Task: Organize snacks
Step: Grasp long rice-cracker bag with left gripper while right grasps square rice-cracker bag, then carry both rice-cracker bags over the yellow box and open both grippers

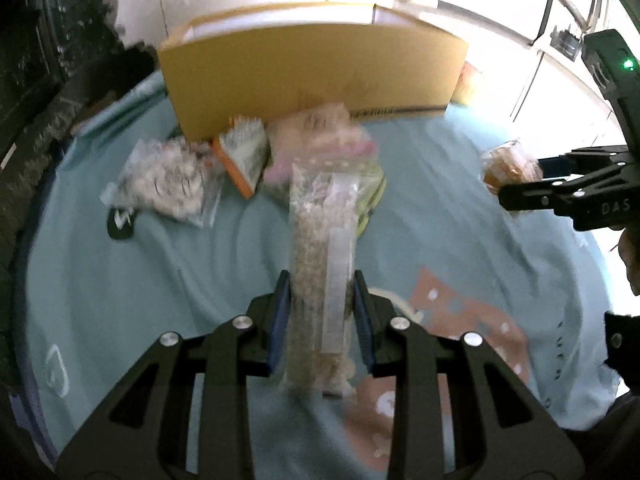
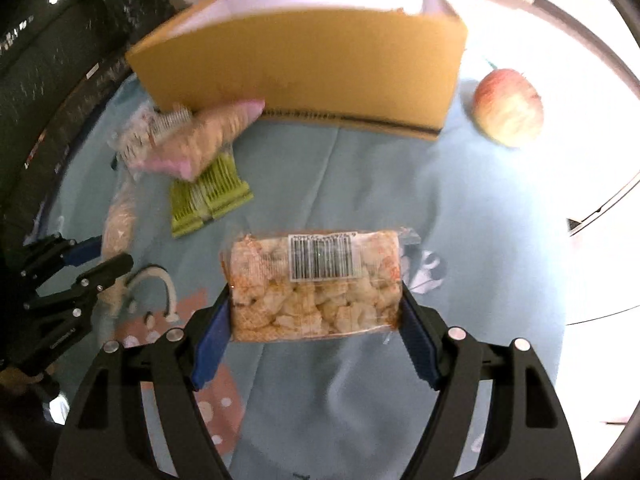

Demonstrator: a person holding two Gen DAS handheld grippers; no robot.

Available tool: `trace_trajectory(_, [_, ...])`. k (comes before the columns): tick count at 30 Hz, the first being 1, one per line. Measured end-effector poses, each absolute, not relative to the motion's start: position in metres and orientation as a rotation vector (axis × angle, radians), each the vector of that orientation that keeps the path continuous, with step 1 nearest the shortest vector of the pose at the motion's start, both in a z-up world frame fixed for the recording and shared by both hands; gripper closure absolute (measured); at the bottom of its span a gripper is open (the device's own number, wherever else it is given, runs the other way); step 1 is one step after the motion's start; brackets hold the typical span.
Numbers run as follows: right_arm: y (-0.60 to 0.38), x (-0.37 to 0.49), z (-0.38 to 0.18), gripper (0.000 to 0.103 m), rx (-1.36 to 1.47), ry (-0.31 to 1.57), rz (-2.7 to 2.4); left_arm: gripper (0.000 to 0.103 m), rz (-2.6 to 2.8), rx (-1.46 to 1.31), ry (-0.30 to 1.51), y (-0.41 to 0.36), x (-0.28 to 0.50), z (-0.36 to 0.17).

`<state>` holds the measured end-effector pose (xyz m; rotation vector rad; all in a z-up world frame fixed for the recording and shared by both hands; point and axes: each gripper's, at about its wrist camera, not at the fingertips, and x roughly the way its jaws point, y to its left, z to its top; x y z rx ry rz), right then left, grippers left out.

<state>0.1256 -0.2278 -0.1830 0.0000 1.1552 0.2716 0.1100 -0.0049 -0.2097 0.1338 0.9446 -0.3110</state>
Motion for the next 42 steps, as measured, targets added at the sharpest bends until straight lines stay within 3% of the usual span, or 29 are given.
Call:
trace_trajectory(18, [-0.231, 0.123, -0.049, 0.027, 0.065, 0.905, 0.298, 0.073, -0.296, 0.043, 0.719, -0.016, 0.129, -0.069])
trace_trajectory(42, [-0.234, 0.178, -0.013, 0.027, 0.063, 0.832, 0.294, 0.073, -0.287, 0.043, 0.704, -0.037, 0.197, -0.038])
